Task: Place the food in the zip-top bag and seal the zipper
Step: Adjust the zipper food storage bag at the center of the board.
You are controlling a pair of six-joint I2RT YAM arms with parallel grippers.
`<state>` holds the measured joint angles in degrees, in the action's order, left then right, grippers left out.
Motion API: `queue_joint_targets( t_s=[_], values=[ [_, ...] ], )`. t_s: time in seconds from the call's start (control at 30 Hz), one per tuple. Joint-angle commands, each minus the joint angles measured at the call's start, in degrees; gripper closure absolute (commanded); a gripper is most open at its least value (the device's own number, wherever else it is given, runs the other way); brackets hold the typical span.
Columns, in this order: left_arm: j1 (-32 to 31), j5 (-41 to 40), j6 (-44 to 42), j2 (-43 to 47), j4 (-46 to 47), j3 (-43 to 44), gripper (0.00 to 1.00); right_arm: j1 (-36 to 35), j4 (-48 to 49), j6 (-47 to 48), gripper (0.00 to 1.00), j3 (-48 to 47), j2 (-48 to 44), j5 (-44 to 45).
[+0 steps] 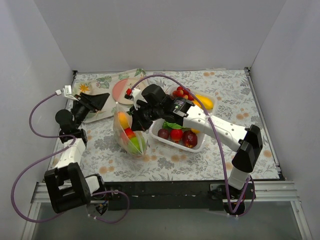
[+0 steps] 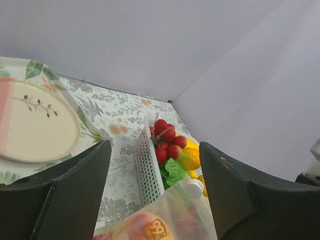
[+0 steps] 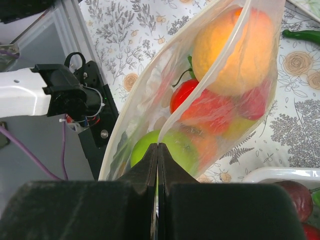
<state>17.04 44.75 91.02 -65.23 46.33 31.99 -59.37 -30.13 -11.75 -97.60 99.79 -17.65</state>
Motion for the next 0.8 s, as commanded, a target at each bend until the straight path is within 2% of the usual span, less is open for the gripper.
queue_joint_targets(
  t_s=[0.0, 0.03, 0.13, 0.23, 0.33, 0.37, 0.4, 0.47, 0.5, 0.57, 0.63, 0.67, 0.7, 0.77],
  values=[
    [0.2, 6.0, 0.6, -4.5, 29.3, -4.4, 0.29, -0.3, 0.1, 0.7, 0.99, -1.9, -0.7, -3.4],
    [0.2, 6.1, 3.5, -7.9, 40.1, -5.3, 0.29, -0.3, -0.1, 0.8, 0.99, -2.0, -0.6, -3.3],
    [0.5, 6.7, 13.2, -14.7, 57.2, -6.9, 0.28, -0.3, -1.0, 1.7, 0.99, -2.4, -0.8, -2.3],
    [0.5, 11.5, 17.6, -18.6, 59.0, -3.4, 0.29, -0.3, -1.9, 2.0, 0.99, -3.6, -0.2, -0.9],
    [0.8, 11.8, 19.2, -18.1, 56.4, -2.3, 0.28, -0.3, -2.8, 1.8, 0.99, -4.3, 0.8, 1.2],
    [0.9, 11.7, 18.3, -16.8, 53.0, -1.6, 0.27, -0.3, -2.9, 1.8, 0.99, -4.4, 0.8, 1.7],
    [1.2, 11.8, 17.5, -16.1, 42.7, -0.4, 0.27, -0.4, -2.9, 1.6, 0.99, -4.4, 0.8, 2.4],
    [1.3, 9.7, 12.3, -13.3, 29.8, 3.0, 0.27, -0.3, -3.5, 1.5, 0.99, -5.0, 1.0, 4.2],
    [1.2, 8.0, 10.4, -12.2, 18.6, 3.7, 0.26, -0.3, -3.8, 1.5, 0.99, -5.4, 1.2, 4.3],
    [1.2, 5.7, 7.2, -10.2, 8.2, 6.6, 0.24, -0.4, -4.4, 1.6, 0.99, -6.5, 1.6, 5.2],
    [0.1, 4.3, 0.8, -7.4, -7.4, 9.6, 0.24, -0.5, -4.8, 1.7, 0.99, -7.3, 2.2, 6.0],
    [-1.6, 1.6, -3.2, -6.2, -15.7, 14.1, 0.24, -0.5, -5.4, 1.9, 0.99, -8.6, 2.6, 6.4],
    [-3.2, -6.0, -11.7, -4.9, -31.4, 17.0, 0.25, -0.7, -5.8, 2.3, 0.99, -9.1, 3.0, 6.9],
    [-8.0, -13.7, -16.1, -4.6, -41.7, 23.2, 0.25, -1.4, -6.4, 2.6, 0.99, -10.1, 3.9, 8.9]
  ],
)
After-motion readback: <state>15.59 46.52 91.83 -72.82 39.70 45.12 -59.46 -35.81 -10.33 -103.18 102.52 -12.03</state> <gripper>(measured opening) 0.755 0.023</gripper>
